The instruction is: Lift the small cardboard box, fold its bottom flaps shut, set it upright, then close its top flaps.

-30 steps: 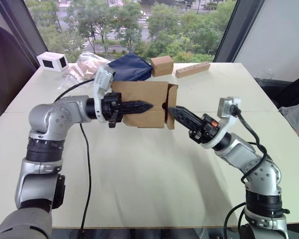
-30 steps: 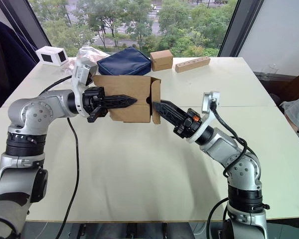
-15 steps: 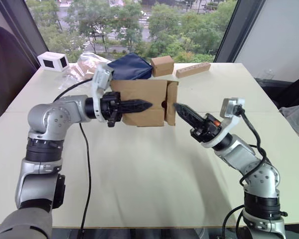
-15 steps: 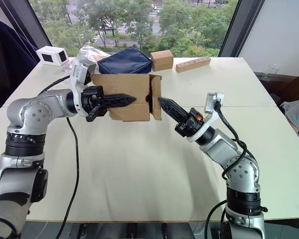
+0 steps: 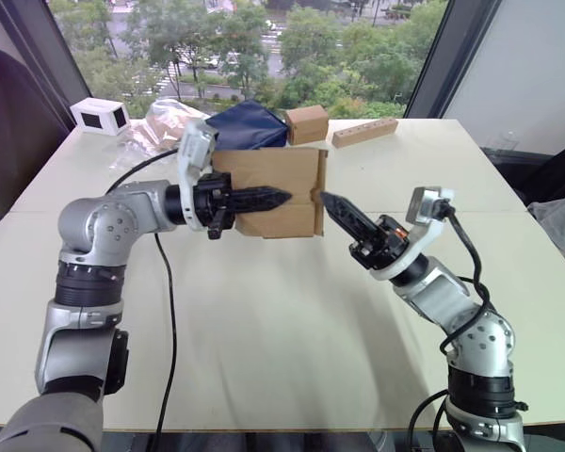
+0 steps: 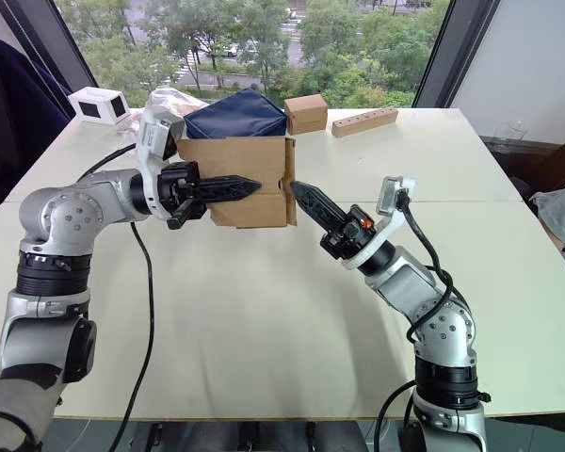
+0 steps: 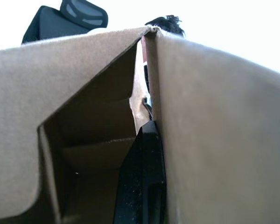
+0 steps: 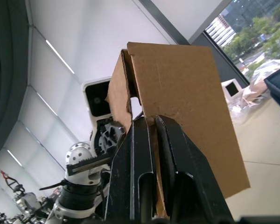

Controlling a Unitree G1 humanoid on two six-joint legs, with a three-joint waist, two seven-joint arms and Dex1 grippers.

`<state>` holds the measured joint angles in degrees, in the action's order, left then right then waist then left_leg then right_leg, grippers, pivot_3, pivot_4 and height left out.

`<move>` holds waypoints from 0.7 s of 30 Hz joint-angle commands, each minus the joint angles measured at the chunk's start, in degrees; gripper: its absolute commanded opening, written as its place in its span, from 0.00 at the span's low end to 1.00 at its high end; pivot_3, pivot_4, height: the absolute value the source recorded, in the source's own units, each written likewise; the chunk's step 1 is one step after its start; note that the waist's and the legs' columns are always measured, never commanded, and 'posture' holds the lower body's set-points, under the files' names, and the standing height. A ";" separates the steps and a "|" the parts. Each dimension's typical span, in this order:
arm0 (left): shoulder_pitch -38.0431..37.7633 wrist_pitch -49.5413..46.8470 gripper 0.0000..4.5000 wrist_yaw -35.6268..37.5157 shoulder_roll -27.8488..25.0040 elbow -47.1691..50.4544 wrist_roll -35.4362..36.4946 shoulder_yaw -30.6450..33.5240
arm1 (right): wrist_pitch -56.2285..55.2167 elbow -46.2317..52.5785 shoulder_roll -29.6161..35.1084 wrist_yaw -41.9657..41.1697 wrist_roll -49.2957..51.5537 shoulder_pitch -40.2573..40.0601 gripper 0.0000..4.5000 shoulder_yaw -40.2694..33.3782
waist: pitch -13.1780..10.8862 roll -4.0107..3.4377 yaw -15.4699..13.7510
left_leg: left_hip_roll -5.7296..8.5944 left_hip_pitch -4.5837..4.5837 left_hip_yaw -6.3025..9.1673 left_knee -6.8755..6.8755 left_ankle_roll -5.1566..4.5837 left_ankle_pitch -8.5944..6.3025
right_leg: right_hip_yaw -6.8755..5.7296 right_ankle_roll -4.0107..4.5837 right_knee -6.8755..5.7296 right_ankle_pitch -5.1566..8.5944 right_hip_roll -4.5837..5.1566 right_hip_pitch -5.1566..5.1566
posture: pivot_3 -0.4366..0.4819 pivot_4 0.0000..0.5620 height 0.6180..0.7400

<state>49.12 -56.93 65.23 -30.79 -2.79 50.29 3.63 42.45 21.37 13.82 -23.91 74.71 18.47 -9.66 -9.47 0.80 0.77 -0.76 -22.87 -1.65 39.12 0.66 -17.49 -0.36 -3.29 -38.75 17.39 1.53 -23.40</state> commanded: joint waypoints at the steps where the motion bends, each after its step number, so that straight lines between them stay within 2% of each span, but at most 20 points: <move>1: 0.76 0.56 0.00 0.24 0.58 1.30 1.34 1.11 | 0.07 3.03 -0.76 0.58 1.16 0.42 0.04 1.68 | 0.00 0.00 0.00 | 0.00 0.00 0.00 0.00 0.00 0.00 | 0.00 0.00 0.00 0.00 0.00 0.00 | 0.48 0.27 1.00; 12: 1.29 -1.04 0.00 0.72 1.23 1.27 3.37 1.80 | 0.46 4.12 -0.94 1.60 1.40 1.24 0.04 3.38 | 0.00 0.00 0.01 | 0.00 0.00 0.00 0.00 0.00 0.00 | 0.00 0.00 0.00 0.00 0.00 -0.01 | 0.48 0.27 1.00; 21: 2.05 -0.52 0.00 1.09 0.28 -0.73 2.60 2.96 | -0.93 5.42 0.74 4.41 9.09 -0.79 0.04 -1.62 | 0.00 0.00 -0.09 | 0.00 0.00 0.00 0.00 0.00 0.00 | 0.00 0.00 0.01 0.00 0.01 0.00 | 0.48 0.27 1.00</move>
<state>49.56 -58.07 66.01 -30.23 -4.31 51.94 5.41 42.07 23.96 14.26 -19.47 81.28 17.78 -10.23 -9.47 0.80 0.69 -0.76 -22.88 -1.65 39.12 0.66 -17.49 -0.36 -3.29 -38.74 17.39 1.54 -23.39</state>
